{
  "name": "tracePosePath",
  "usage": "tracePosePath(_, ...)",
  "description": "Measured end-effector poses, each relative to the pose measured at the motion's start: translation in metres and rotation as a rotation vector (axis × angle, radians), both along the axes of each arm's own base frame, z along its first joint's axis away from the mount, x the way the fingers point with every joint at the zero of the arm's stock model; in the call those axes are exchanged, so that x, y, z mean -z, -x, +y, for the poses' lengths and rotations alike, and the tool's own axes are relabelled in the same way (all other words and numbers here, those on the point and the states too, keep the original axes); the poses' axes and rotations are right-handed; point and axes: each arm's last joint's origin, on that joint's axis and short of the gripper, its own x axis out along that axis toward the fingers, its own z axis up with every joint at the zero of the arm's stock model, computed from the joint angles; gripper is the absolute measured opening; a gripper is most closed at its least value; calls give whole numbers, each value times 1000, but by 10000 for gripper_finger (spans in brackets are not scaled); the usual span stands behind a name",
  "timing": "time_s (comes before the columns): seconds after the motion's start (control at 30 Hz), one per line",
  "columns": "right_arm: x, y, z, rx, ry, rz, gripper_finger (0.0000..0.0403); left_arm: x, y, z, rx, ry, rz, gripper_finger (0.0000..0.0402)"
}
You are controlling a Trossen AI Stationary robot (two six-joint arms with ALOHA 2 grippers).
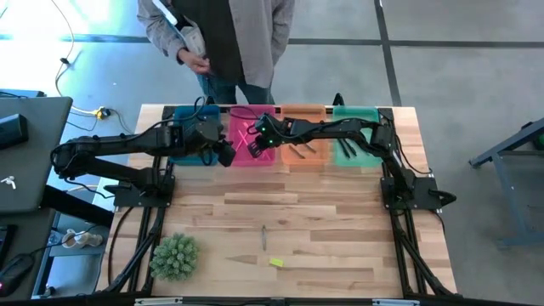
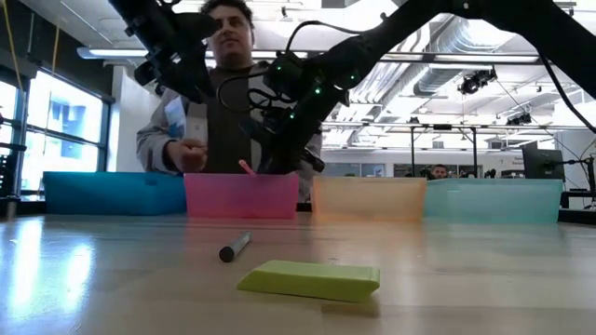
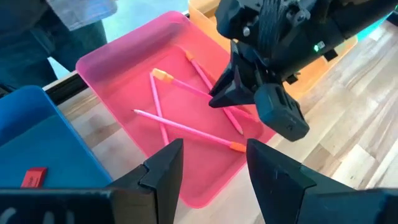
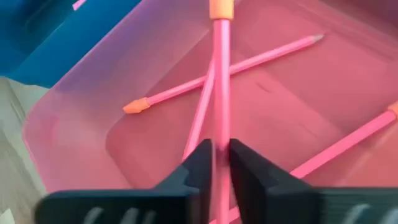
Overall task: Sort crayons/erasers/pens/pencils in bins
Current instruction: Put the pink pencil into the pink bin, then put the gray crayon into the orange bin
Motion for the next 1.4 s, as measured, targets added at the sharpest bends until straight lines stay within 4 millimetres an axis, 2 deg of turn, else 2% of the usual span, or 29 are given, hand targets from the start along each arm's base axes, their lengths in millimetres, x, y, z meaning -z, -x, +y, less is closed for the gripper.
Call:
tracePosePath(0.23,-1,2,-5,-6,-122,-44,125,2,4,-2,55,7,56,165)
tracePosePath(0.4,-5,2,-3,-41,-199,-69,134,-2,12,-7,104,57,40,165)
tracePosePath(0.5,-17,2,7,-84,-186,-84,131,-7,19,-11,126,76,24,165)
tracePosePath(0.73,-54,1,46,-184,-95,-127,128,-16,36,-17,145,64,4,165)
tracePosePath(0.93,-67,-3,93,-304,-74,-143,128,-19,43,-20,159,63,1,165)
tracePosePath(1.13,-62,0,139,-357,-50,-43,128,-18,42,-22,219,122,-20,165)
tracePosePath(1.4,-44,27,185,-367,-31,288,128,-16,39,-24,213,236,-74,165)
